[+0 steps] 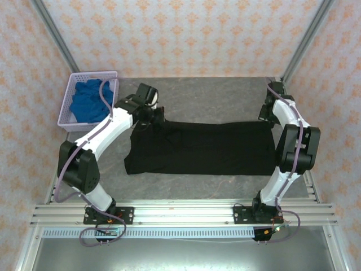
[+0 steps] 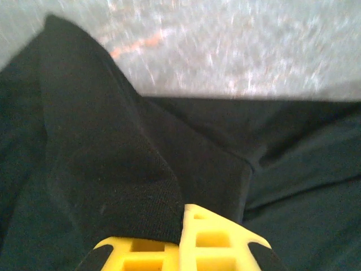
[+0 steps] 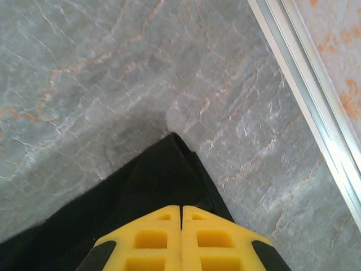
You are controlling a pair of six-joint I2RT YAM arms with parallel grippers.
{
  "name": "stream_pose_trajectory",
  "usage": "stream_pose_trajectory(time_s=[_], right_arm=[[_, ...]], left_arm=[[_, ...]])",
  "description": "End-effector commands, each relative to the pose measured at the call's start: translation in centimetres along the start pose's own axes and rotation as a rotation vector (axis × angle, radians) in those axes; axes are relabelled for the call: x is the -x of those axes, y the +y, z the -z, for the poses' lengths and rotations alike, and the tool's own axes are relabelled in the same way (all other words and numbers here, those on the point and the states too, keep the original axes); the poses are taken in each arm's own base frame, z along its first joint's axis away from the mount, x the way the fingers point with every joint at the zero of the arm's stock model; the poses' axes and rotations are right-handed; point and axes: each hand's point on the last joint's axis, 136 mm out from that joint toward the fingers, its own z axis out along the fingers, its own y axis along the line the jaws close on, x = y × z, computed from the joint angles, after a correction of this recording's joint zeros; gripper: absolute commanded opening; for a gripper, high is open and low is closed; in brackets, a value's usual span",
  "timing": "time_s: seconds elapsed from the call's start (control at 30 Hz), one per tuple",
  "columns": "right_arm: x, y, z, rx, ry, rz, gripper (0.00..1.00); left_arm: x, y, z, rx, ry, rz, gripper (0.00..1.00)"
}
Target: Fold the inside-out t-shirt
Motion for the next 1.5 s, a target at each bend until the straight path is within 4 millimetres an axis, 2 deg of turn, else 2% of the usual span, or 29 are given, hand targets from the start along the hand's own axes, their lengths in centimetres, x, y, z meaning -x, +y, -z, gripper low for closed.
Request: stream_pose_trajectory(time_s=[0.0, 0.2, 0.33, 0.43, 0.5, 0.63, 0.7, 0.77, 0.83, 1.0, 1.07, 1.17, 1.23, 1.3, 1.4, 1.47], right_arm=[[-0.5, -1.5, 0.4, -0.044, -0.026, -0.059, 0.01], [-3.8, -2.7, -0.9, -0.097, 0.023, -0.089, 0.02], [-6.2, -4.0, -1.5, -0.158, 0.044, -0.118, 0.06], [-7.3, -5.1, -1.1, -0.187, 0.021, -0.158, 0.12], [-7.5, -5.0, -0.5, -0.153, -0.019, -0.196, 0.20], [-6.6, -3.6, 1.8, -0.023, -0.130, -0.231, 0.38], [-6.3, -1.9, 3.0, 0.070, -0.186, -0.212, 0.45], [-6.3, 0.4, 3.3, 0.164, -0.195, -0.179, 0.48], [-6.6, 1.3, 2.5, 0.173, -0.155, -0.181, 0.49], [-8.4, 0.3, -2.3, 0.064, 0.055, -0.199, 0.45], [-8.8, 0.4, -2.6, 0.072, 0.080, -0.196, 0.44], [-8.2, 2.6, -0.6, 0.189, 0.006, -0.165, 0.45], [-8.1, 5.1, 1.5, 0.282, -0.044, -0.107, 0.47], [-8.6, 8.5, 4.1, 0.395, -0.077, -0.019, 0.49], [-10.8, 13.9, 7.0, 0.533, -0.089, 0.109, 0.51], [-13.0, 18.5, 9.0, 0.651, -0.085, 0.188, 0.52]], left_arm=[[-2.8, 1.3, 0.1, 0.079, 0.072, -0.032, 0.00], [-5.9, 1.8, -1.2, 0.110, 0.138, -0.059, 0.00], [-7.6, 2.4, -2.3, 0.127, 0.178, -0.061, 0.00], [-8.5, 2.5, -2.6, 0.119, 0.192, -0.060, 0.01], [-9.3, 2.8, -2.8, 0.124, 0.208, -0.060, 0.03], [-9.5, 3.3, -3.1, 0.141, 0.215, -0.074, 0.04], [-9.3, 3.1, -3.2, 0.136, 0.208, -0.075, 0.05], [-9.2, 2.9, -3.2, 0.130, 0.206, -0.077, 0.05], [-9.1, 2.9, -3.2, 0.134, 0.211, -0.083, 0.05], [-9.5, 2.3, -3.3, 0.097, 0.236, -0.087, 0.08], [-9.2, 1.4, -2.9, 0.051, 0.236, -0.093, 0.13], [-8.3, 0.1, -1.6, -0.008, 0.194, -0.120, 0.32], [-7.6, -0.3, -0.6, -0.028, 0.165, -0.135, 0.43], [-6.9, -0.1, 0.2, -0.042, 0.128, -0.127, 0.50], [-5.7, 1.9, 0.5, -0.040, 0.074, -0.031, 0.52], [-4.4, 4.2, 0.2, -0.029, 0.032, 0.085, 0.54]])
